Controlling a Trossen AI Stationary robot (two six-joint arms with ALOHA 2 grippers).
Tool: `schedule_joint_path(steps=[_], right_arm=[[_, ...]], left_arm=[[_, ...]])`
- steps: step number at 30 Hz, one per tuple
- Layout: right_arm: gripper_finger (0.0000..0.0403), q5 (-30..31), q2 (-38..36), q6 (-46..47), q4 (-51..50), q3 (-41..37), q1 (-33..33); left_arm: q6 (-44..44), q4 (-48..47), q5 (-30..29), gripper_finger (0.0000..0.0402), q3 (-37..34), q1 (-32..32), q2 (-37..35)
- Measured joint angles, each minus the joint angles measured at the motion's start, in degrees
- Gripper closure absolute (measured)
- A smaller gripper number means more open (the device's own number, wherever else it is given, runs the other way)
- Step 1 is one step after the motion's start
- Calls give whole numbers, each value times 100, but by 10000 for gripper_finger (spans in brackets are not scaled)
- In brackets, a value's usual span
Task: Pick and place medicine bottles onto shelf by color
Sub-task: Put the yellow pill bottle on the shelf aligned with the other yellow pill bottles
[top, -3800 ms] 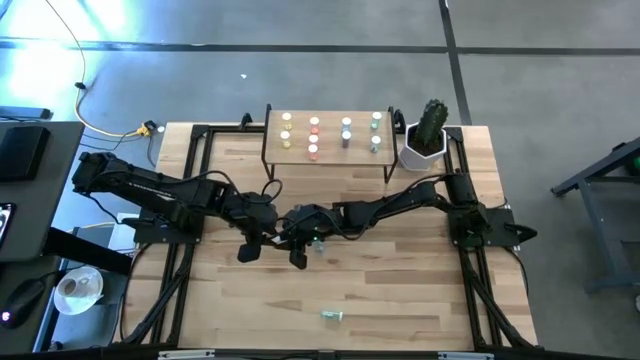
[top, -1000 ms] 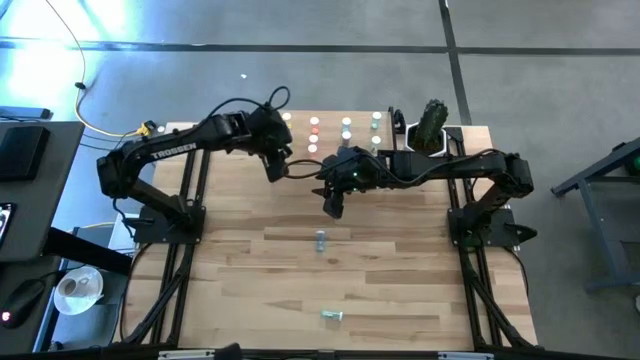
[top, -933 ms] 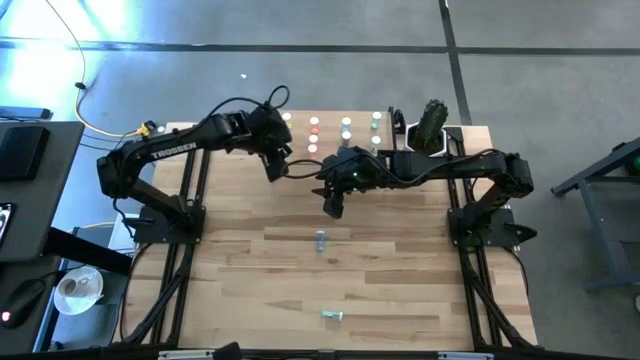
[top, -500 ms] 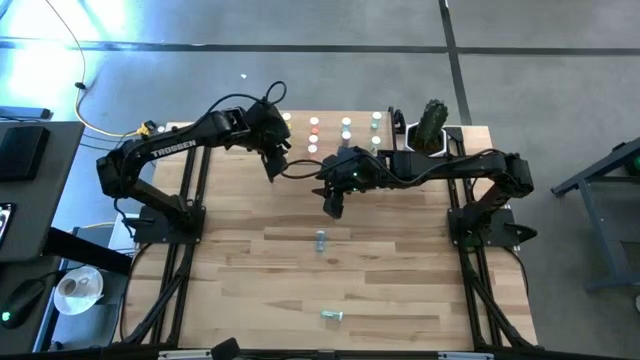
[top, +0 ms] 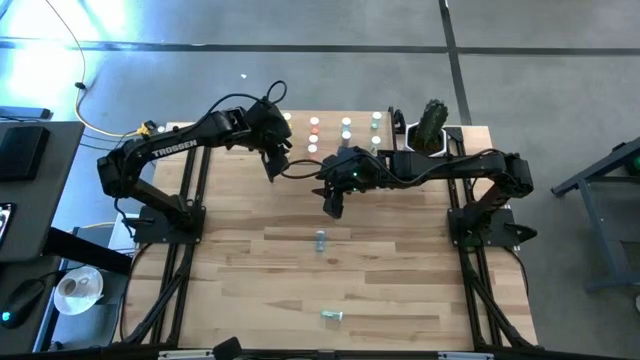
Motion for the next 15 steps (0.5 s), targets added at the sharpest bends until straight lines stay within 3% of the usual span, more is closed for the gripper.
schedule_joint_path(steps=[8, 15], right_arm=[[224, 0, 0, 0, 0, 0, 1], [224, 0, 0, 0, 0, 0, 1]], left_arm=[[0, 1, 2, 284, 0, 0, 0], [-6, 3, -46, 229, 0, 0, 0]])
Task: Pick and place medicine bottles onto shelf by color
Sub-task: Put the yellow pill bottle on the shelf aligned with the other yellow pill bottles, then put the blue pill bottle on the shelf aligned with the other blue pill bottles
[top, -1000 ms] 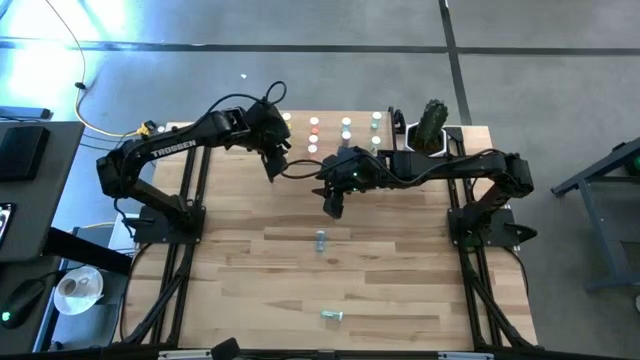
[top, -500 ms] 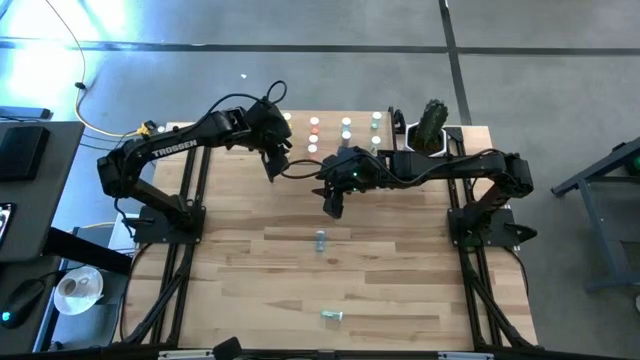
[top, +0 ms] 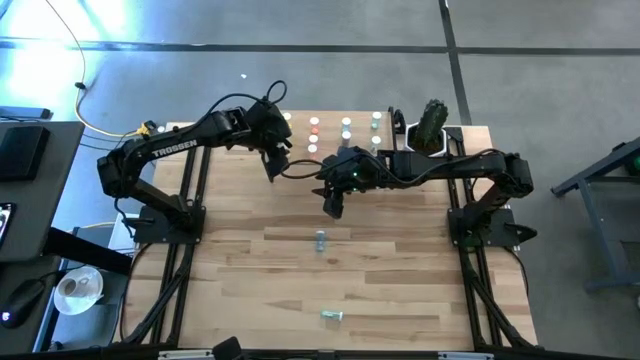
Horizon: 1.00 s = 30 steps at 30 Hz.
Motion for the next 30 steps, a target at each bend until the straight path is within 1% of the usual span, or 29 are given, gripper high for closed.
schedule_joint_path(steps=[5, 13, 21, 26, 30], right_arm=[[224, 0, 0, 0, 0, 0, 0], [224, 0, 0, 0, 0, 0, 0], [224, 0, 0, 0, 0, 0, 0], [224, 0, 0, -2, -2, 0, 0], [224, -1, 0, 60, -33, 0, 0]], left_arm=[[-60, 36, -4, 206, 0, 0, -2], [-99, 26, -17, 204, 0, 0, -27], [-188, 20, -17, 204, 2, -9, -370], [-672, -14, -17, 204, 2, -67, -670], [-1239, -124, -17, 204, 4, -282, -916]])
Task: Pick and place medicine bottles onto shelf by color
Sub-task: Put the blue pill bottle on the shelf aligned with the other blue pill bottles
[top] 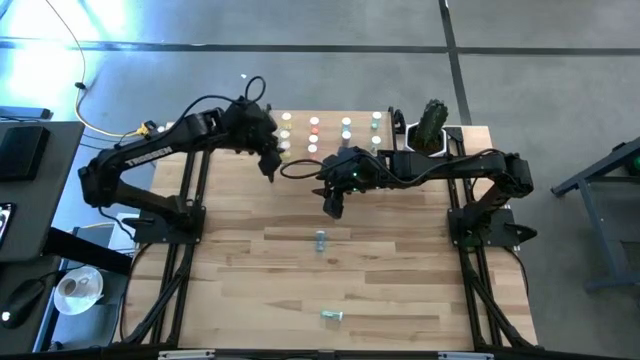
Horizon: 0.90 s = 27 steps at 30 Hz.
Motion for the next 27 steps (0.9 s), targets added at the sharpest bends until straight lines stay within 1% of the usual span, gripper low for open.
schedule_joint_path(steps=[4, 7, 11, 14, 18, 23, 25, 27], right_arm=[[224, -1, -101, 89, -50, -7, -2], [224, 20, -316, 197, -41, -7, -5], [224, 338, -672, 222, -101, -7, -37], [224, 548, -906, 245, -217, -7, -73], [224, 553, -1114, 581, -417, -7, -122], [224, 552, -1207, 825, -738, -7, -202], [224, 552, -1207, 827, -964, -7, -230], [224, 552, -1203, 825, -1137, -7, -259]], left_arm=[[-584, -258, -1, 204, 0, -390, -101], [-964, -376, 0, 204, 0, -813, -107], [-1453, -369, -38, 204, 0, -1448, -105], [-1856, -349, -421, 204, 1, -1940, -105], [-2530, -350, -1108, 204, 0, -2511, -100], [-3284, -344, -1766, 204, 2, -3087, 121], [-3560, -339, -1927, 204, 2, -3254, 242], [-3702, -273, -1943, 204, 2, -3358, 398]])
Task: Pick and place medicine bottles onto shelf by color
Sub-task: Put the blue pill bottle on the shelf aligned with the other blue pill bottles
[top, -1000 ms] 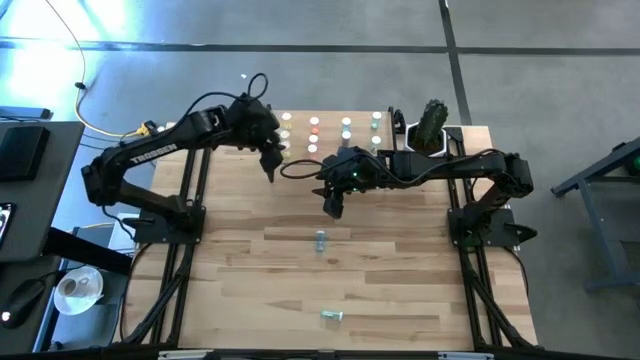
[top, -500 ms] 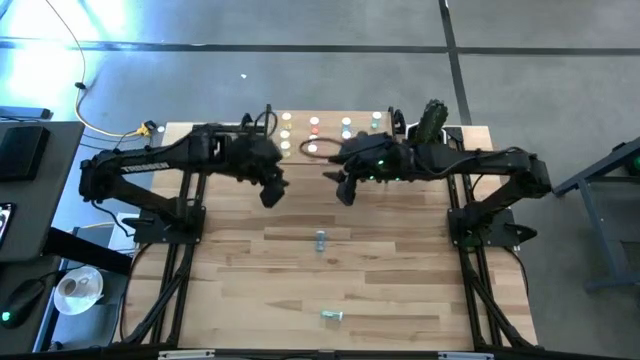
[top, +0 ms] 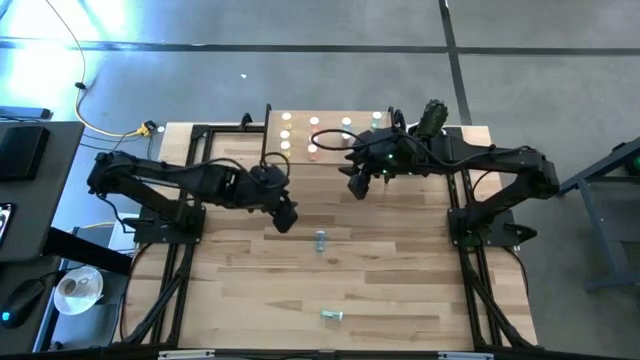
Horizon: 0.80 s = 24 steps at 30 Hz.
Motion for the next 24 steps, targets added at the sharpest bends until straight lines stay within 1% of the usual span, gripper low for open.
schedule_joint_path(steps=[3, 6, 8, 11, 14, 16, 20, 24], right_arm=[[224, 65, 14, 2, -234, 0, -12], [224, 308, 14, -2, -246, 0, -28], [224, 400, 14, 0, -255, 0, -60], [224, 410, 7, -38, -288, 0, -164], [224, 411, 7, -59, -436, 0, -267], [224, 412, 7, -102, -549, 0, -328], [224, 411, 7, -107, -749, 0, -441], [224, 411, 7, -106, -883, 1, -495]], left_arm=[[-123, 331, 73, 204, 0, -112, 193], [-187, 719, 151, 204, 4, -167, 350], [-296, 785, 175, 204, 0, -197, 406], [-398, 1069, 228, 204, 5, -235, 525], [-414, 1387, 442, 204, 8, -244, 571], [-415, 1363, 584, 204, 25, -243, 588], [-278, 1281, 575, 204, 475, -244, 690], [68, 1091, 379, 204, 1141, -226, 944]])
